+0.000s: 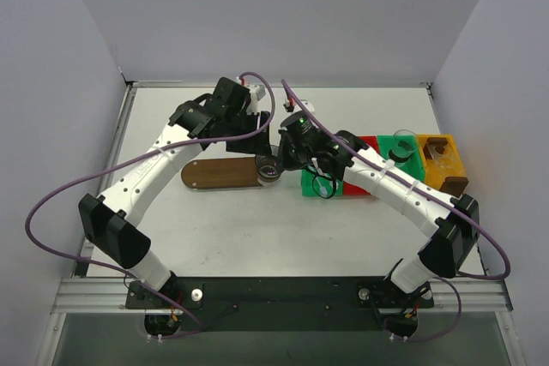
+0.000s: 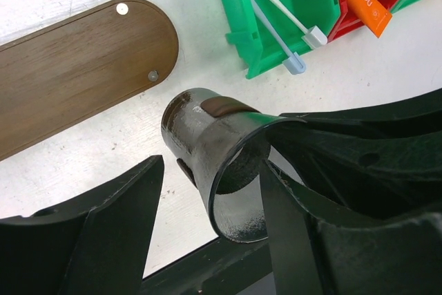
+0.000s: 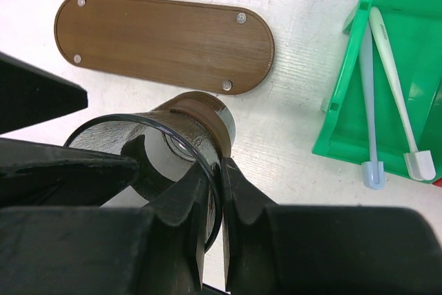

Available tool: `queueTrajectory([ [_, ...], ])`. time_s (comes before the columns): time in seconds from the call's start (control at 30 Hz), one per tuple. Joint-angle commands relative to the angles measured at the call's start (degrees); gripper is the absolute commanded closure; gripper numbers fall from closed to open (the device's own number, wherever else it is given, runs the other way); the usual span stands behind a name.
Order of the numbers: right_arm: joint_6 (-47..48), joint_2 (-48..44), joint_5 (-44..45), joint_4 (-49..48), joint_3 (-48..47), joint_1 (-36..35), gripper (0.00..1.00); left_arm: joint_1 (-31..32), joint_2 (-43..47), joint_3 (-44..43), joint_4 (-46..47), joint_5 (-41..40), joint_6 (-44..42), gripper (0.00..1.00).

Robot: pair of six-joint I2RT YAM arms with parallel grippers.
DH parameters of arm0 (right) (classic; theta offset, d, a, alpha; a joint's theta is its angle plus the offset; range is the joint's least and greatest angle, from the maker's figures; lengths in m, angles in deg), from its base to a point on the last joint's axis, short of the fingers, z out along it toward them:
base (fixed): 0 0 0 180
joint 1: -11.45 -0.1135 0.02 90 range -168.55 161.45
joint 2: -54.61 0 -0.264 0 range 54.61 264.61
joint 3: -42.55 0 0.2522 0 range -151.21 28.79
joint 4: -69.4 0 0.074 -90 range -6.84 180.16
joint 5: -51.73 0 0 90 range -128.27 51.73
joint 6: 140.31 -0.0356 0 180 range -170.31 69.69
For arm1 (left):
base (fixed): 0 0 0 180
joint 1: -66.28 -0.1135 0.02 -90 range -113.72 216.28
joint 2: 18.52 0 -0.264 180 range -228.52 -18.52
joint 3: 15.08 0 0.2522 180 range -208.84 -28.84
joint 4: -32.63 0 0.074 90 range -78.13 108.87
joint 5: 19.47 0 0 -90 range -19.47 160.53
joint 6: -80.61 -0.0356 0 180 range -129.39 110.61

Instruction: Prepare toiletry sets of a toothbrush and toothpaste on the tray

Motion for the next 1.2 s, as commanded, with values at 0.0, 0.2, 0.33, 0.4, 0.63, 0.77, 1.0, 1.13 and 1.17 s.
queueTrajectory([
  [0.0, -6.8, -1.0, 4.5, -4.9, -2.6, 0.6, 1.0, -0.9, 2.8, 0.8, 2.9, -1.7, 2.5, 0.32],
  [0.2, -9.7, -0.4, 6.6, -5.6, -2.9, 0.6, 1.0, -1.7, 3.0, 1.9, 2.8, -2.1, 4.0, 0.32],
  [0.33, -10.6, 0.2, 8.8, -5.7, -3.6, 0.5, 1.0, -1.8, 2.5, 1.8, 3.2, -0.9, 4.0, 0.32],
  [0.4, -10.9, 0.6, 9.6, -5.8, -4.2, 0.6, 1.0, -1.8, 1.9, 1.9, 3.6, -0.4, 4.3, 0.33],
  [0.63, -11.2, 2.7, 11.5, -6.5, -6.7, 0.3, 1.0, -1.8, -1.4, -0.3, 4.3, 3.1, 5.0, 0.38],
  [0.77, -11.5, 3.5, 13.4, -6.5, -7.2, -0.1, 1.0, -1.8, -2.1, -0.4, 3.7, 3.1, 5.3, 0.42],
  [1.0, -11.1, 3.4, 13.3, -8.0, -6.3, -0.3, 1.0, -2.1, -2.4, -0.4, 3.2, 1.1, 5.9, 0.81],
  [1.13, -10.1, 3.4, 11.8, -8.4, -6.0, -0.3, 0.97, -3.1, -3.0, -0.6, 2.7, 0.8, 6.2, 1.0],
  [1.17, -9.3, 3.4, 11.5, -8.3, -6.1, -0.3, 0.87, -3.7, -3.3, -1.0, 2.6, 0.9, 6.2, 1.0],
])
